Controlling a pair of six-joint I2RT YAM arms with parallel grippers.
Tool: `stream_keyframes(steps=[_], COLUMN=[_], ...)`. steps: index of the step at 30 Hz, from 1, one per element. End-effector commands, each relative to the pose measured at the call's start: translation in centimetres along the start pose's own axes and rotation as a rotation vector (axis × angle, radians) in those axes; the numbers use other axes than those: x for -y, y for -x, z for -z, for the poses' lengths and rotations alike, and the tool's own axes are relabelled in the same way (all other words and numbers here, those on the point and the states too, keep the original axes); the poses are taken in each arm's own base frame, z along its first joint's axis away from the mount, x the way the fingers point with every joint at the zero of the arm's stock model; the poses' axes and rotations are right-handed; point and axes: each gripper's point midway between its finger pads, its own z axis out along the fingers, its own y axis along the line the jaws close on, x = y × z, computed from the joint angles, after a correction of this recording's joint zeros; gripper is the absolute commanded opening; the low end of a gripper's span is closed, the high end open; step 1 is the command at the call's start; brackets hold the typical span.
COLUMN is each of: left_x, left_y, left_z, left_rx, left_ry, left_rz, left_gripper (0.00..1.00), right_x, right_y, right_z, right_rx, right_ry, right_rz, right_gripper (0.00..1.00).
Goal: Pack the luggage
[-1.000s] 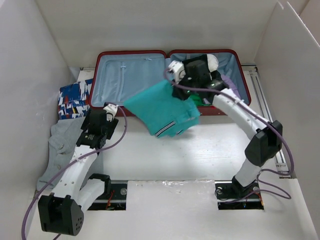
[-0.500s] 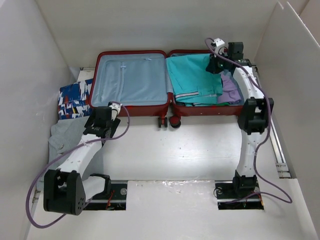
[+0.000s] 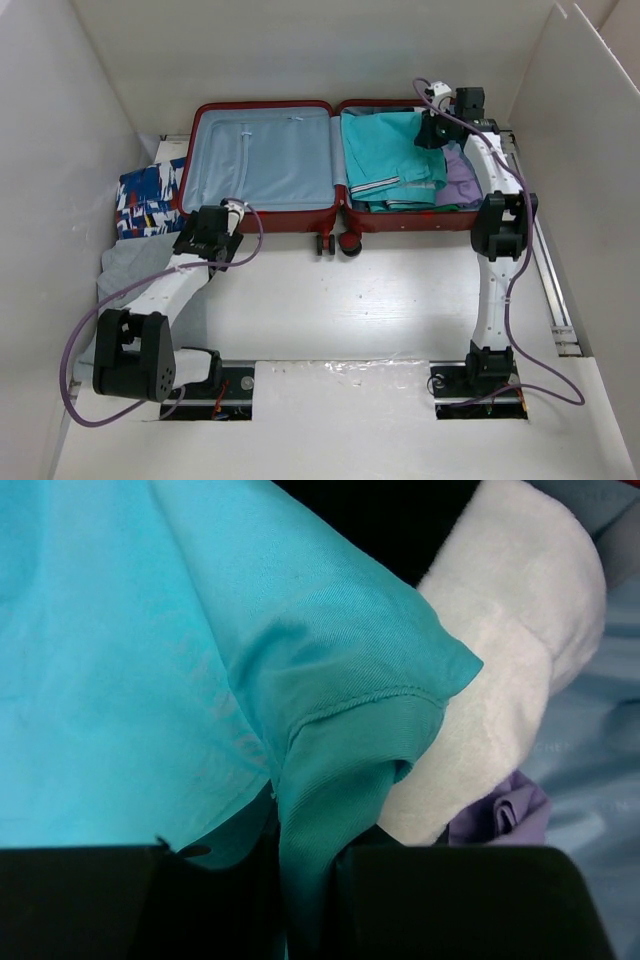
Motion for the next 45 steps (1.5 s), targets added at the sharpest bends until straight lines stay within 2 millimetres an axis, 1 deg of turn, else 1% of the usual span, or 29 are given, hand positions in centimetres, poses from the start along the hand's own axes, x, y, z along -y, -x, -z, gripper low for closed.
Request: stream_keyframes(steps=[1, 4, 5, 6, 7, 9, 11, 13, 15, 16, 17, 20, 21, 22, 23, 24, 26, 27, 29, 30, 31, 33, 35, 38, 40, 42, 43, 44, 45], left_x=[-1.4, -1.6, -1.6, -1.4, -1.7, -1.7, -1.9, -1.9, -1.8, -2.0, -2.1, -2.6, -2.5, -2.7, -3.7, -4.1, -5.6, -6.3, -6.5, -6.4, -6.5, -6.2, -6.3, -6.4, -6.4, -6.6, -7.0, -7.2, -7.4], left_y=[1.9, 2.2, 2.2, 2.1, 2.6, 2.9, 3.0, 3.3, 3.1, 3.2, 3.1, 3.5, 2.7, 2.8, 2.5, 2.0, 0.4, 0.5, -0.4, -0.6, -0.4, -0.5, -0.5, -1.7, -2.1, -1.7, -1.3, -1.1, -0.8], left_z=[0.3, 0.4, 0.4, 0.2, 0.4, 0.5, 0.7, 0.9, 0.9, 1.1, 1.1, 1.5, 1.2, 1.0, 0.8, 0.5, -0.6, -0.9, -1.6, -1.5, -1.7, -1.6, -1.6, -1.5, -1.0, -0.3, 0.3, 0.6, 0.9], left_rx=[0.039, 0.047, 0.047, 0.039, 0.051, 0.055, 0.052, 0.066, 0.059, 0.066, 0.063, 0.072, 0.042, 0.03, 0.012, -0.018, -0.092, -0.1, -0.144, -0.156, -0.156, -0.161, -0.153, -0.191, -0.207, -0.188, -0.16, -0.146, -0.131], left_ry=[0.038, 0.041, 0.041, 0.038, 0.043, 0.034, 0.033, 0.029, 0.026, 0.029, 0.037, 0.057, 0.053, 0.054, 0.07, 0.075, 0.101, 0.103, 0.097, 0.092, 0.092, 0.08, 0.083, 0.099, 0.101, 0.092, 0.095, 0.101, 0.097], left_rz=[0.031, 0.035, 0.035, 0.04, 0.046, 0.059, 0.058, 0.063, 0.059, 0.063, 0.063, 0.101, 0.11, 0.143, 0.181, 0.203, 0.281, 0.309, 0.327, 0.322, 0.322, 0.32, 0.323, 0.319, 0.312, 0.319, 0.33, 0.336, 0.331], left_gripper=[0.81, 0.81, 0.81, 0.81, 0.81, 0.81, 0.81, 0.81, 0.81, 0.81, 0.81, 0.82, 0.82, 0.83, 0.83, 0.83, 0.83, 0.86, 0.87, 0.87, 0.88, 0.88, 0.9, 0.9, 0.9, 0.9, 1.0, 1.0, 1.0], right_x=[4.8, 5.4, 4.7, 4.4, 4.5, 2.6, 3.1, 4.3, 6.4, 6.7, 7.1, 4.9, 4.3, 2.7, 1.7, 0.2, -0.9, -0.9, -0.7, -0.8, -1.1, -0.4, 0.5, 0.8, 0.5, -0.1, -0.6, -0.7, -1.3], right_y=[3.9, 3.9, 3.8, 3.6, 3.6, 4.1, 5.4, 7.5, 8.9, 10.6, 11.1, 12.2, 12.2, 10.8, 11.9, 11.7, 9.5, 8.5, 7.0, 4.2, 3.2, 0.0, -2.0, -2.9, -2.2, -0.3, 0.2, 2.1, 2.9], right_z=[2.8, 3.5, 3.2, 3.0, 3.1, 2.7, 4.1, 6.9, 10.1, 12.8, 14.1, 16.3, 16.6, 15.0, 15.5, 14.2, 10.8, 9.6, 7.3, 4.1, 2.8, 0.0, -1.3, -2.5, -2.2, -1.2, -0.8, 0.9, 1.7], right_rx=[0.087, 0.079, 0.066, 0.049, 0.047, 0.047, 0.062, 0.104, 0.132, 0.175, 0.19, 0.209, 0.208, 0.165, 0.21, 0.222, 0.203, 0.183, 0.147, 0.088, 0.078, 0.03, -0.001, -0.031, -0.025, 0.004, 0.009, 0.043, 0.056], right_ry=[-0.21, -0.218, -0.206, -0.214, -0.215, -0.18, -0.232, -0.326, -0.479, -0.526, -0.583, -0.633, -0.656, -0.622, -0.605, -0.527, -0.438, -0.419, -0.364, -0.312, -0.242, -0.212, -0.218, -0.214, -0.2, -0.204, -0.206, -0.22, -0.227], right_rz=[0.054, 0.06, 0.082, 0.093, 0.108, 0.134, 0.143, 0.11, 0.039, 0.021, 0.002, 0.014, 0.016, 0.043, 0.066, 0.082, 0.076, 0.059, 0.018, -0.031, -0.064, -0.162, -0.209, -0.219, -0.218, -0.183, -0.16, -0.135, -0.125], right_gripper=[0.0, 0.04, 0.04, 0.19, 0.39, 0.81, 0.92, 1.0, 1.0, 1.0, 1.0, 1.0, 0.99, 0.97, 0.88, 0.79, 0.53, 0.32, 0.15, 0.05, 0.01, 0.0, 0.0, 0.0, 0.0, 0.08, 0.12, 0.3, 0.39])
